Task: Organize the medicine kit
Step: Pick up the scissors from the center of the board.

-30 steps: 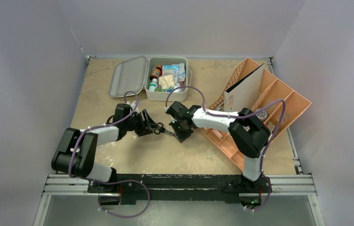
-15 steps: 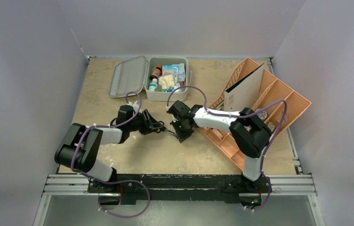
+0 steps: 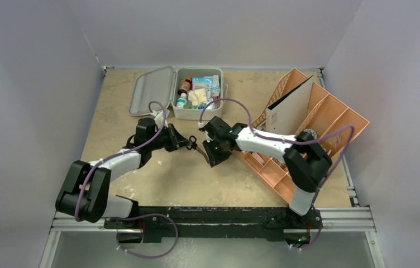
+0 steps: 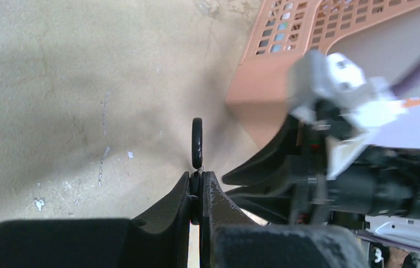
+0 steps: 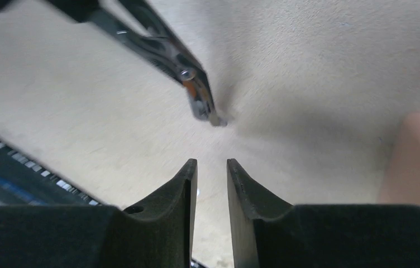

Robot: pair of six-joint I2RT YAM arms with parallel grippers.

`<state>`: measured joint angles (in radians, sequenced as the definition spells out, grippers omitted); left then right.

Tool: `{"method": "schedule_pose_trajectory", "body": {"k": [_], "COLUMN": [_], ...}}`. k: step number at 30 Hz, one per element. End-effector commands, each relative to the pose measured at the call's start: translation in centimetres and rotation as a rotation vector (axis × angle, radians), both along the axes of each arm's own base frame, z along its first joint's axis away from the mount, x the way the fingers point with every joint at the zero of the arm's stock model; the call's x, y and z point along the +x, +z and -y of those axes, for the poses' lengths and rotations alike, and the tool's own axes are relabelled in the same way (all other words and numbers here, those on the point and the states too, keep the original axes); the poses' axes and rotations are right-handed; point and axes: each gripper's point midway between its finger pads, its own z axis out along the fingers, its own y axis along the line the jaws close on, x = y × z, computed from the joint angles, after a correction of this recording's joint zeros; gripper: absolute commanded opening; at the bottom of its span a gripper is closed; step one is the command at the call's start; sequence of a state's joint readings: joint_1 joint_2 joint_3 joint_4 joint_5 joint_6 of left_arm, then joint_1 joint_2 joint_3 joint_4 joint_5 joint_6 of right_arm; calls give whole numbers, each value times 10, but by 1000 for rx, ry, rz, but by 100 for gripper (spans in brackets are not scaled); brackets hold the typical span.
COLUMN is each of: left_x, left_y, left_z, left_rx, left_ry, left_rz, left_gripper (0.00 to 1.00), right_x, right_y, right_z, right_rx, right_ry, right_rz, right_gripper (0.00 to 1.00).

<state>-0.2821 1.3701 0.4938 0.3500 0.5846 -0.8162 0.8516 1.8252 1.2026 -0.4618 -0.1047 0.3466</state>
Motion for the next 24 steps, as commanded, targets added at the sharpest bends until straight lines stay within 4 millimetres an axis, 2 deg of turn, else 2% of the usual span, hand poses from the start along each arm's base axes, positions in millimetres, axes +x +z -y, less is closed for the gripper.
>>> {"method": "schedule_pose_trajectory", "body": {"k": [1, 4, 6, 10, 17, 21, 24], "left_x": [-4, -15, -24, -43, -66, -75, -77], "left_y": [33, 48, 61, 92, 143, 157, 159], "left_z": [8, 13, 19, 30, 33, 33, 32], "left_rx": [3, -13, -51, -155, -237, -263, -261], "left_ry": [-118, -203, -276, -430, -564, -616, -625], "left_rz": [123, 166, 194, 221, 327, 340, 345], "left_gripper": [0, 0, 0, 0, 0, 0, 0], "right_x": [10, 13, 13, 4, -8, -13, -15], "right_y": [80, 116, 136, 164, 196, 211, 221], "right_z": [-13, -15, -16, -16, -23, -34, -40], "right_rx": [244, 416, 526, 668, 851, 965, 1026], "right_ry": [30, 31, 38, 80, 126, 160, 175], "right_rz": [124, 155, 161, 132, 99, 54, 35], "right_gripper": [32, 39, 37, 32, 38, 37, 36]}}
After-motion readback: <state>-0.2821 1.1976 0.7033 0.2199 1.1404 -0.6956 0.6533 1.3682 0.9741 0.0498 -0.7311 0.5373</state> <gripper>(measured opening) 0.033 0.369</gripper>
